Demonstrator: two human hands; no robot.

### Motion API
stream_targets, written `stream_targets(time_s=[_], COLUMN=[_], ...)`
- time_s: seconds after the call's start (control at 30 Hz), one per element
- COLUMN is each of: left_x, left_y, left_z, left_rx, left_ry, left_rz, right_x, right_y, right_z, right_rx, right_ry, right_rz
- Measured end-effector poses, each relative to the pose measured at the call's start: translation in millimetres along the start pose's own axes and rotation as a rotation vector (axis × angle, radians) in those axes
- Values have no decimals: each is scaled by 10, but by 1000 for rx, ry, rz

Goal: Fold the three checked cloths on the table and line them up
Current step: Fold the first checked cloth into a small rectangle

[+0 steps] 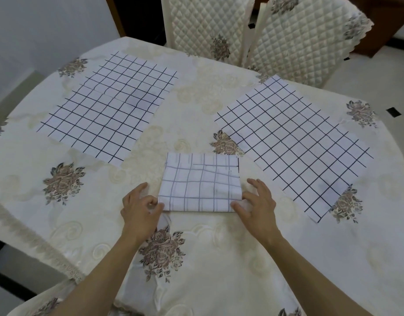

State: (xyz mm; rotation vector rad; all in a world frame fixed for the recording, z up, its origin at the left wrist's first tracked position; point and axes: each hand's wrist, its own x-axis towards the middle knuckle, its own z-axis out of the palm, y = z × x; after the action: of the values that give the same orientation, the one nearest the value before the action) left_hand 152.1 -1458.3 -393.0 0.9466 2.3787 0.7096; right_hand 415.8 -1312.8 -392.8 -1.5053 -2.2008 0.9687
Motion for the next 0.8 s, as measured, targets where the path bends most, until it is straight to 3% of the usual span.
stream_targets(time_s=[0.17, 0.37, 0.8], left_x=[28, 36, 217], left_y=[-84, -56, 113], left_z=[24, 14, 45], left_rx=[-124, -168, -30], left_ry=[19, -30, 9], left_rz=[90, 31, 11], right_x=[48, 37, 176], right_y=[21, 36, -69], right_z=[34, 56, 58], right_rx=[-12, -99, -119], right_ry=[-12, -32, 8], right_rz=[-17, -6, 78])
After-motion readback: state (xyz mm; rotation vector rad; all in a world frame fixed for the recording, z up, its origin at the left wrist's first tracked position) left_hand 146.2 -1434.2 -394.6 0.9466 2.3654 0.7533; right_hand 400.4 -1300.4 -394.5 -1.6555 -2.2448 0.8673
